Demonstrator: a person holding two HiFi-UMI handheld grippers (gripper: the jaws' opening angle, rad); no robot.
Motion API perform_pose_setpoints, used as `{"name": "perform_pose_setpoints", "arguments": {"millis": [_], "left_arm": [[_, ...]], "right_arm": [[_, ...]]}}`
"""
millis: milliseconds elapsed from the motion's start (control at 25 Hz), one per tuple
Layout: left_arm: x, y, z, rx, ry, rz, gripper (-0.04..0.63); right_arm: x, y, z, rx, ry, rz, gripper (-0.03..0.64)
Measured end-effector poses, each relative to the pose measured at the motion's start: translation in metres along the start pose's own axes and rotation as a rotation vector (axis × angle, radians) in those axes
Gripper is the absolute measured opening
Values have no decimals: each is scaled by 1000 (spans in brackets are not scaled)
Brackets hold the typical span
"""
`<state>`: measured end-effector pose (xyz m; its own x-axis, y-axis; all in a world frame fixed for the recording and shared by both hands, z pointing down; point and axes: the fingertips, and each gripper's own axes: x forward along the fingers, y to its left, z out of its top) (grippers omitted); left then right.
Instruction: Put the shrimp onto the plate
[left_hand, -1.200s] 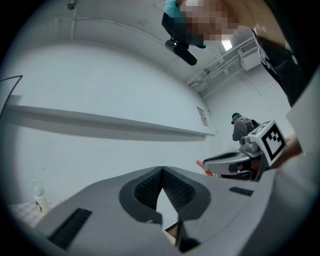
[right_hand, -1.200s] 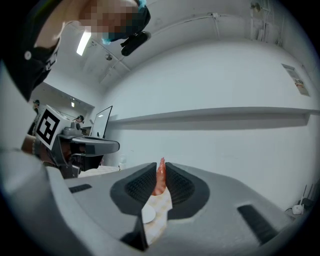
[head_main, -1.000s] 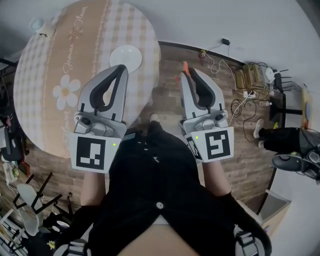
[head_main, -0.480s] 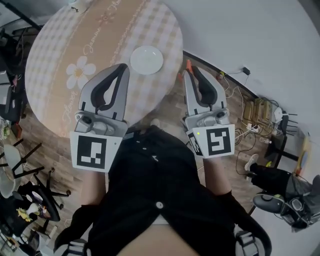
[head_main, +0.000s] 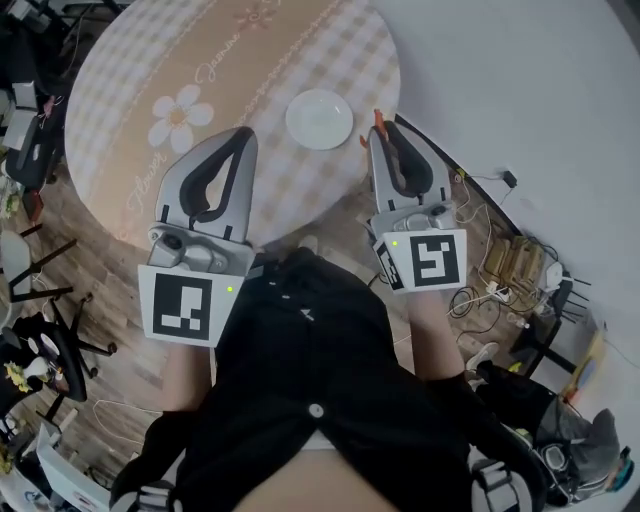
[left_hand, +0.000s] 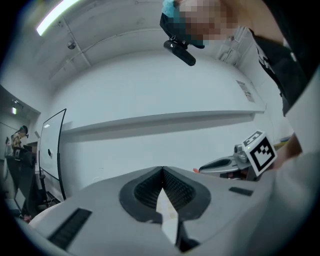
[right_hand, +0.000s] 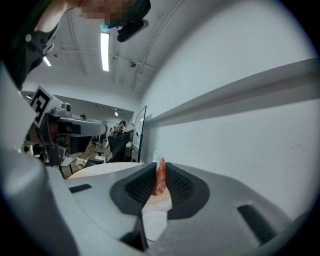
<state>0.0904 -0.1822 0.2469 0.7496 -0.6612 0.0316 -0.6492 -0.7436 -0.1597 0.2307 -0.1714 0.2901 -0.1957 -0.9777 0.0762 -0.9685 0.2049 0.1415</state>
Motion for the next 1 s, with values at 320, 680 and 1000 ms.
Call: {"name": "perform_pose_setpoints", "arguments": {"millis": [320,680,1000], "left_arm": [[-2,9,-9,0,30,68,3],[-7,20,-14,1,55,131,3],[-15,25,-22,-11,81,175,3]], "right_arm": [[33,-6,-45,7,76,57,44],[70,5,-92,-19,175,145,44],[96,12,-135,-24,276,202,44]]}}
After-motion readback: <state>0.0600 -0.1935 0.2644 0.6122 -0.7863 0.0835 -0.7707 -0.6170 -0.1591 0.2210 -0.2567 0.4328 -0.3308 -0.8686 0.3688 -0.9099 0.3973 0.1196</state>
